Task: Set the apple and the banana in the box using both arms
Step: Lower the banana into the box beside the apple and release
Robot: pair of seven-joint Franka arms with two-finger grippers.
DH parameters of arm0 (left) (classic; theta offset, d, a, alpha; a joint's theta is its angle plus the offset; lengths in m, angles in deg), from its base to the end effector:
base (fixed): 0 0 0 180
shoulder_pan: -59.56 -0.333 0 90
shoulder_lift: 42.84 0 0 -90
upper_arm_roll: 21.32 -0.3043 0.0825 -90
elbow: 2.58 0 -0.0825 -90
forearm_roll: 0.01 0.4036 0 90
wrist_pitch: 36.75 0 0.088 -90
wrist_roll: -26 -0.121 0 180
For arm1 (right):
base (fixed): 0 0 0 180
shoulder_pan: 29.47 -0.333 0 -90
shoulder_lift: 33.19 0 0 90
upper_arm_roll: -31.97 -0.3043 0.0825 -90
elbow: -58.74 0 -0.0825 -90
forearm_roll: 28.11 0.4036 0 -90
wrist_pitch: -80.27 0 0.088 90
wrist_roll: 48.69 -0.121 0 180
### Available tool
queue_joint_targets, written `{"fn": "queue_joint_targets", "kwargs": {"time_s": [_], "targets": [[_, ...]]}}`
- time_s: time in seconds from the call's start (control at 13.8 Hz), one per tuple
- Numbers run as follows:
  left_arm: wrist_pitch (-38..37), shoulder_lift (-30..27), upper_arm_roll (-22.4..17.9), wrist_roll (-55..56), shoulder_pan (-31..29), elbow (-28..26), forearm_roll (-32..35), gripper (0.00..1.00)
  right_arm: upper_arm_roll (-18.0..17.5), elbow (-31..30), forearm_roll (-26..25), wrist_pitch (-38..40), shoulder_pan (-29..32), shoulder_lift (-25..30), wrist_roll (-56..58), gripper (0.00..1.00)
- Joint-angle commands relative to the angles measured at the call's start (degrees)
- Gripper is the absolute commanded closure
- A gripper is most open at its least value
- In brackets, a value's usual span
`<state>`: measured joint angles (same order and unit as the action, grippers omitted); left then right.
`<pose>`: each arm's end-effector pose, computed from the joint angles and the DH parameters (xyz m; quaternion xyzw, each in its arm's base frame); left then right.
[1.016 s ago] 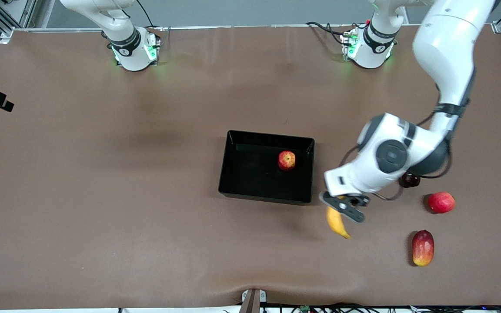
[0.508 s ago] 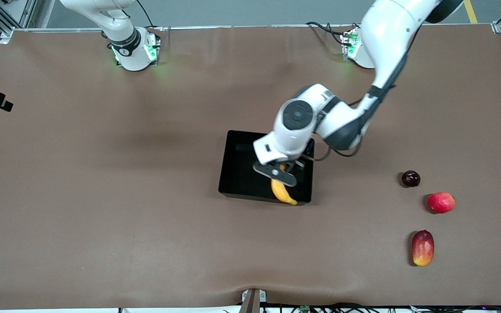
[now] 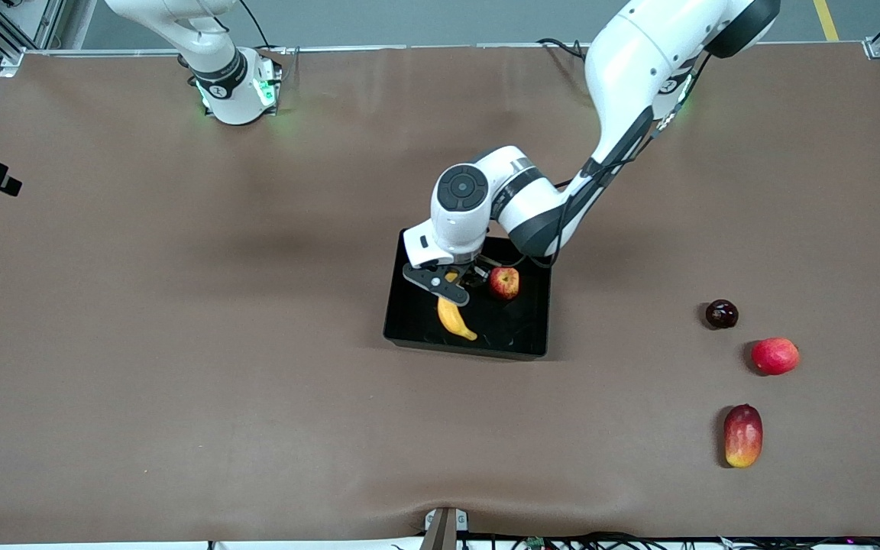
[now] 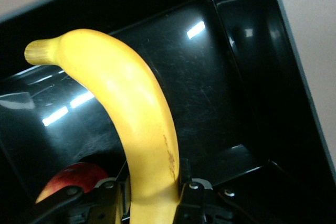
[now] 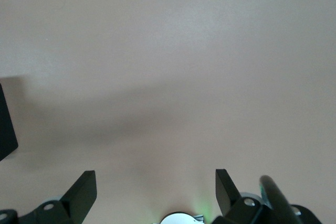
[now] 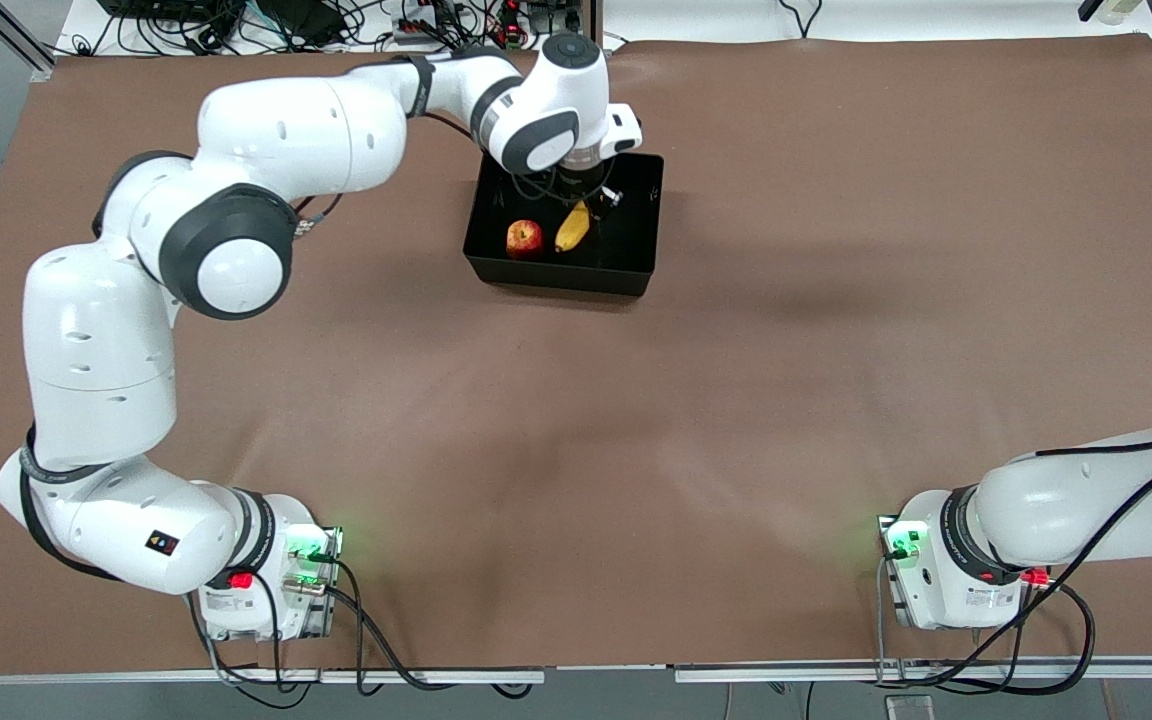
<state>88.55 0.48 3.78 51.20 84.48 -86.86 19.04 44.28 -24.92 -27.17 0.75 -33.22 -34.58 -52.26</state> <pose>0.5168 -0.5151 0.2303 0.9674 -0.2524 0.0089 0.0196 0.5549 -0.0797 0.6236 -0.9933 0.1045 0.0477 0.0076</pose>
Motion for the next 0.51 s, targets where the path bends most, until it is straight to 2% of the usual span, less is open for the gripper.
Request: {"fn": "queue_joint_targets", "kwargs": {"time_s": [0.0,0.15,0.44], "targets": [[2.13,2.02,-2.59,0.73,2.58,1.4,1.95,1.0,-0.71,0.08,0.12,0.42,1.2,0.25,0.49,0.0],[4.16,3.52,-3.91,0.64,3.72,1.4,1.95,1.0,-0.79,0.08,0.12,0.42,1.02,0.25,0.49,0.0],[6.45,6.16,-4.1,0.99,3.64,1.4,1.95,1.0,-0.71,0.08,0.12,0.51,1.63,0.25,0.49,0.0]]}}
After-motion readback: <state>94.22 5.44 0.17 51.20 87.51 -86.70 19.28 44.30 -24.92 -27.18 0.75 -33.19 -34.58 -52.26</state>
